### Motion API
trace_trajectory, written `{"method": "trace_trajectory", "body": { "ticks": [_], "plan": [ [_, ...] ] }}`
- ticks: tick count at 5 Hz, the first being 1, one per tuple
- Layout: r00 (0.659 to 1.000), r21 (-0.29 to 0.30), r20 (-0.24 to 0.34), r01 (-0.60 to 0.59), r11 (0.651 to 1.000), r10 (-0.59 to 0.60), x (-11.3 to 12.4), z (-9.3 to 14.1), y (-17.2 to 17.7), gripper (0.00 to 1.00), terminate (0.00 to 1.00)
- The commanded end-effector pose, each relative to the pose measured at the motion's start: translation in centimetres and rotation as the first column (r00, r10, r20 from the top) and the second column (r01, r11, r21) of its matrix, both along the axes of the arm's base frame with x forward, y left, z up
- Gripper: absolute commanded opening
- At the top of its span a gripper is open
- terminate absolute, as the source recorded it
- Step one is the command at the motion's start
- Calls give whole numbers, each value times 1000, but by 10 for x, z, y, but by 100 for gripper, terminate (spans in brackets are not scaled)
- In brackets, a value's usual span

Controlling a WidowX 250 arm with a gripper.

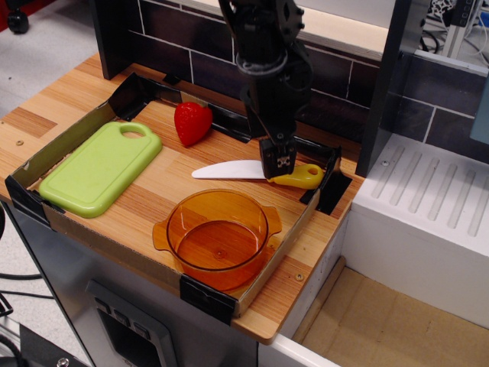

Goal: Put knife on cutting board

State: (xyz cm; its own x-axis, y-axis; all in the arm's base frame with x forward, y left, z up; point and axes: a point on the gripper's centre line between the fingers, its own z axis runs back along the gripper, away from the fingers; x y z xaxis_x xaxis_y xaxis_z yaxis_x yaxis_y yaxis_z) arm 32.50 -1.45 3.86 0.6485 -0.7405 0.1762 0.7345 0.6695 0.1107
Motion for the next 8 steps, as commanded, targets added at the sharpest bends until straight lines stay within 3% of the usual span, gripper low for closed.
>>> {"method": "trace_trajectory", "body": {
  "ticks": [1,2,4,5,6,8],
  "plan": [
    [993,-9,42,112,994,-112,0,-16,-16,100,0],
    [986,6,50,156,988,-156,-1,-25,-26,100,0],
    [979,-14,-9,203,979,-203,6,-36,-33,100,0],
    [980,-55,-46,192,980,-194,15,-33,-28,0,0],
    [983,-80,-65,168,983,-173,21,-31,-21,0,0],
    [988,-43,25,151,988,-150,15,-3,-7,0,0]
  ]
}}
